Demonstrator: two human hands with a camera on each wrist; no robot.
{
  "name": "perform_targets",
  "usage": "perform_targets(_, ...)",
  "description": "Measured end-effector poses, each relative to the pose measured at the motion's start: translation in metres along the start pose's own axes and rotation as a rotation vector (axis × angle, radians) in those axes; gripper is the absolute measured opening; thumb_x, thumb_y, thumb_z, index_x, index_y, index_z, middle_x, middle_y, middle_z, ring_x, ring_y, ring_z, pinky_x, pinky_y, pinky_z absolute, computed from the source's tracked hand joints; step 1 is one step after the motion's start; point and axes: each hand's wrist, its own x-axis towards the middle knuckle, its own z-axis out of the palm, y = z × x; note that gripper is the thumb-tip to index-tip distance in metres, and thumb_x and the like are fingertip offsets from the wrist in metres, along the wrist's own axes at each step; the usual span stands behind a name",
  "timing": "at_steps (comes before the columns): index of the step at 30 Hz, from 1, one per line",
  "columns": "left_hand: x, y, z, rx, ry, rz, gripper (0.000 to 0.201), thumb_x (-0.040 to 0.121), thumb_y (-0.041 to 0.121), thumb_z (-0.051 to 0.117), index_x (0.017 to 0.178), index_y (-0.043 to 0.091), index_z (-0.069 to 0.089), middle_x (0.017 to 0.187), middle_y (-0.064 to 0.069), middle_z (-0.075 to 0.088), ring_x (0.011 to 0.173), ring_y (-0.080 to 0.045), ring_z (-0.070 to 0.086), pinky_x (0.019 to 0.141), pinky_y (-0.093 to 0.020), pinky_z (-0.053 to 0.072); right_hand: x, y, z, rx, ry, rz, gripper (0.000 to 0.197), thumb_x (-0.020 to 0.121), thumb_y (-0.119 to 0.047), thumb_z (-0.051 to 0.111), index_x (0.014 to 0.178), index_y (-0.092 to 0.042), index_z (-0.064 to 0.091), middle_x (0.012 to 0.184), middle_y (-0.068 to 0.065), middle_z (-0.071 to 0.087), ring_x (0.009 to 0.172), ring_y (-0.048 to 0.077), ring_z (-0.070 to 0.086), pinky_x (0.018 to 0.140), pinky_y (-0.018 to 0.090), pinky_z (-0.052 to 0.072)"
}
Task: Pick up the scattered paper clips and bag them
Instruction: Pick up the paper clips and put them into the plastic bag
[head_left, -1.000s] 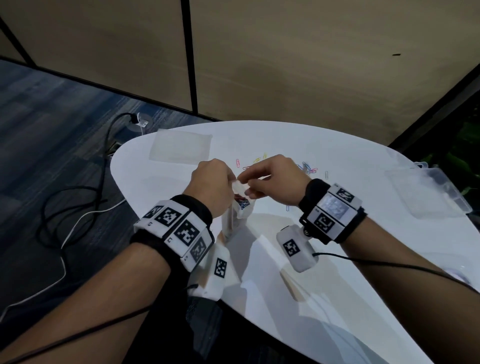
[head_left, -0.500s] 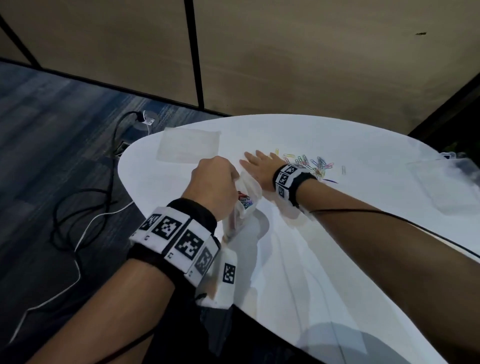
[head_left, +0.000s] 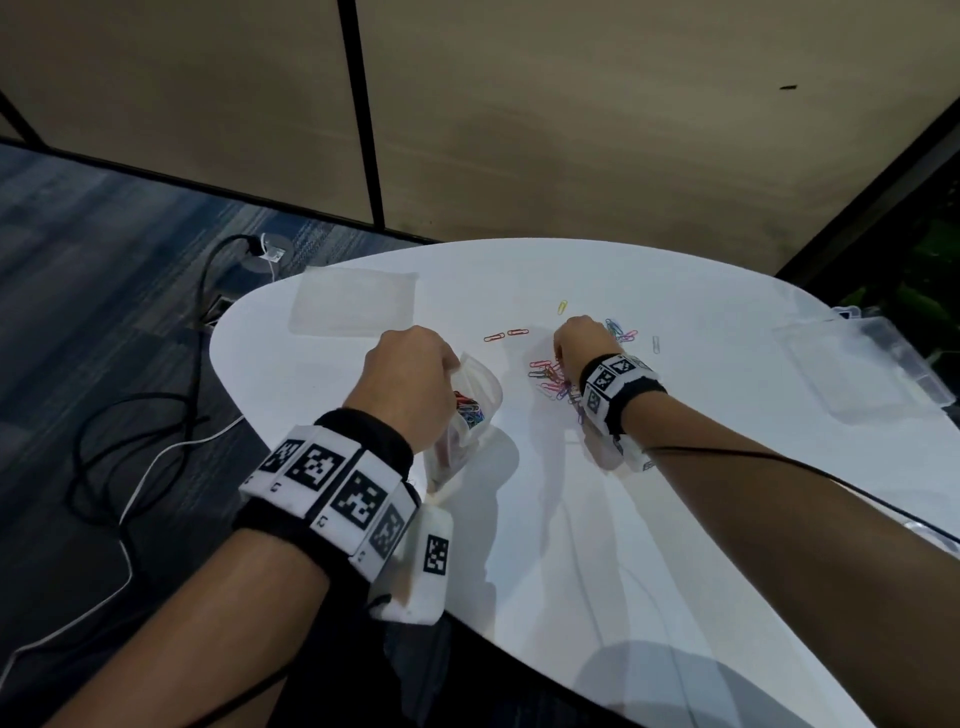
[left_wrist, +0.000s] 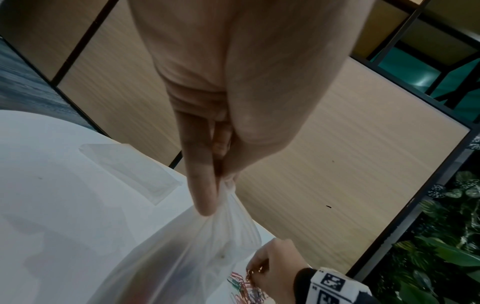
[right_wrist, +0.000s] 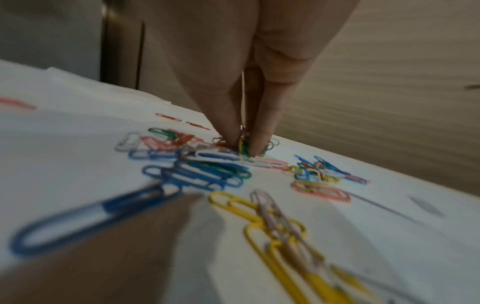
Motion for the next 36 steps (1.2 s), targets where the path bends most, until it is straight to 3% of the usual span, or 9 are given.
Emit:
perform_targets(5,0.001,0.001,-0.001,0.002,-0.013,-0.004,0.029,0.093,0.004,0.052,0.113,0.014,0.072,0.106,-0.016,0.071,0.091,-0.033,0.072,0.09,-0.04,0.058,-0.012,0.025,-0.012,0.627,0.091,0.267,0.012,0.081,-0.012,0.073,0.091,-0.012,0.08,0.093,0.006,0.077,0.092,0.021,0.071,0.091,0.027,0.055)
perform_targets(8,0.002,0.001,-0.002,-0.021,-0.015,-0.022,0.03,0.093,0.005,0.052,0.113,0.015,0.072,0.11,-0.016,0.069,0.092,-0.034,0.072,0.09,-0.04,0.058,-0.033,0.028,-0.034,1.238,0.025,0.369,0.007,0.077,-0.003,0.077,0.081,-0.009,0.077,0.092,0.012,0.076,0.079,0.022,0.072,0.08,0.028,0.06)
perform_targets(13,-0.001,0.003,-0.003,-0.041,-0.012,-0.036,0.031,0.093,0.003,0.051,0.114,0.013,0.072,0.109,-0.016,0.07,0.095,-0.034,0.071,0.091,-0.04,0.058,-0.085,-0.009,-0.086,1.845,-0.234,0.086,0.015,0.085,0.005,0.067,0.099,0.008,0.068,0.093,0.019,0.072,0.085,0.024,0.072,0.076,0.022,0.059)
perform_targets(17,-0.002,0.005,-0.003,-0.052,0.008,-0.043,0.029,0.093,0.003,0.053,0.113,0.012,0.072,0.103,-0.016,0.072,0.092,-0.034,0.072,0.089,-0.04,0.059,-0.114,-0.045,-0.095,1.816,-0.339,-0.023,0.009,0.085,0.005,0.066,0.093,0.004,0.07,0.092,0.017,0.072,0.087,0.025,0.071,0.083,0.027,0.059)
perform_targets(23,-0.005,0.007,-0.004,-0.046,0.012,-0.043,0.024,0.092,0.005,0.057,0.106,0.012,0.075,0.103,-0.016,0.071,0.091,-0.034,0.072,0.089,-0.04,0.059,-0.125,-0.08,-0.069,1.232,-0.077,-0.119,0.02,0.08,-0.006,0.07,0.081,-0.023,0.078,0.091,0.007,0.076,0.089,0.023,0.072,0.091,0.04,0.057)
perform_targets(26,-0.004,0.005,-0.005,-0.059,0.016,-0.053,0.023,0.091,0.005,0.058,0.107,0.011,0.073,0.107,-0.016,0.07,0.092,-0.035,0.071,0.09,-0.04,0.058,-0.134,-0.09,-0.076,1.009,0.027,-0.167,0.018,0.079,-0.006,0.069,0.092,-0.016,0.079,0.085,0.001,0.077,0.078,0.012,0.072,0.081,0.028,0.058)
perform_targets(30,-0.006,0.001,-0.009,-0.058,0.005,-0.044,0.025,0.09,0.005,0.058,0.109,0.011,0.074,0.107,-0.015,0.071,0.093,-0.034,0.071,0.091,-0.04,0.057,-0.138,-0.098,-0.087,0.681,0.05,-0.44,0.019,0.082,-0.009,0.062,0.089,-0.015,0.078,0.083,0.004,0.076,0.079,0.019,0.069,0.081,0.036,0.055)
perform_targets(33,-0.006,-0.006,-0.014,-0.053,0.028,-0.044,0.026,0.09,0.004,0.057,0.107,0.011,0.075,0.101,-0.016,0.072,0.094,-0.033,0.071,0.091,-0.04,0.057,-0.124,-0.085,-0.093,0.931,-0.06,-0.424,0.025,0.088,-0.003,0.055,0.096,-0.012,0.077,0.095,0.005,0.076,0.088,0.016,0.072,0.082,0.037,0.059)
perform_targets(36,-0.006,-0.018,-0.018,-0.08,0.04,-0.066,0.028,0.09,0.0,0.053,0.104,0.008,0.075,0.097,-0.018,0.073,0.09,-0.036,0.072,0.089,-0.04,0.058,-0.092,-0.059,-0.086,1.405,-0.028,-0.165,0.027,0.092,0.005,0.046,0.097,-0.001,0.073,0.106,0.015,0.072,0.097,0.028,0.072,0.079,0.041,0.059)
